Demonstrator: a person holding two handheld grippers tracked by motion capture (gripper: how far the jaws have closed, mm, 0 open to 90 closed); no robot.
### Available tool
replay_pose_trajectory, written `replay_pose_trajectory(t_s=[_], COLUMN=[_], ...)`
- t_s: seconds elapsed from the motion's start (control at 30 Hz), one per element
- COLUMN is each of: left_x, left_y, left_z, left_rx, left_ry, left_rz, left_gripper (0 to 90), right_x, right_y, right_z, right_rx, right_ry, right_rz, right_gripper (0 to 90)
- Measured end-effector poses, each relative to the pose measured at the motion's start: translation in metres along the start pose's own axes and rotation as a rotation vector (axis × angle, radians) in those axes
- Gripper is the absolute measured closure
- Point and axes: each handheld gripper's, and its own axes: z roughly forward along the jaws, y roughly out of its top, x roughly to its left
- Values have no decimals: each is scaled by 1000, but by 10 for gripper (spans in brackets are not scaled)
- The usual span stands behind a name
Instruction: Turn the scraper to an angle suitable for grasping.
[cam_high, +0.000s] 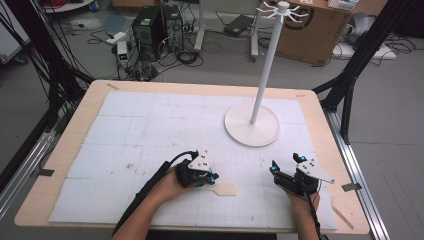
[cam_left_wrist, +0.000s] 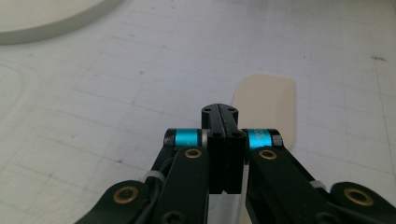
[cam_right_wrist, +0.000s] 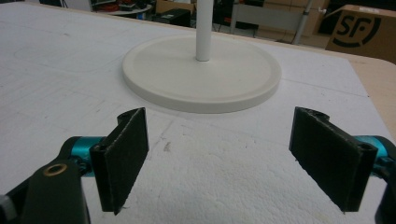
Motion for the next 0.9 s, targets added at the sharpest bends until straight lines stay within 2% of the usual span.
replay_pose_trajectory(t_s=[0.07, 0.13, 0.27, 0.5, 0.63, 0.7, 0.77, 0.9], left_x=[3, 4, 8, 10, 5, 2, 3, 6], left_y=[-6, -14, -32, -54, -68, -77, -86, -101], left_z=[-10, -20, -43, -76, -90, -95, -102, -115], left_rx=[-25, -60, -116, -111, -71, -66, -74, -104], left_ry=[28, 38, 45, 44, 68, 71, 74, 87], left_rz=[-18, -53, -73, -109, -112, -117, -113, -149], left_gripper=[900, 900, 900, 900, 900, 900, 899, 897], right_x=[0, 0, 0, 0, 0, 0, 0, 0], right_y=[0, 0, 0, 0, 0, 0, 0, 0], right_z=[0, 0, 0, 0, 0, 0, 0, 0], right_rx=[0, 1, 0, -1, 1, 0, 0, 0], right_ry=[1, 0, -2, -1, -1, -2, -2, 0], right_rz=[4, 1, -1, 2, 2, 0, 0, 4], right_gripper=[190, 190, 190, 190, 190, 190, 190, 191])
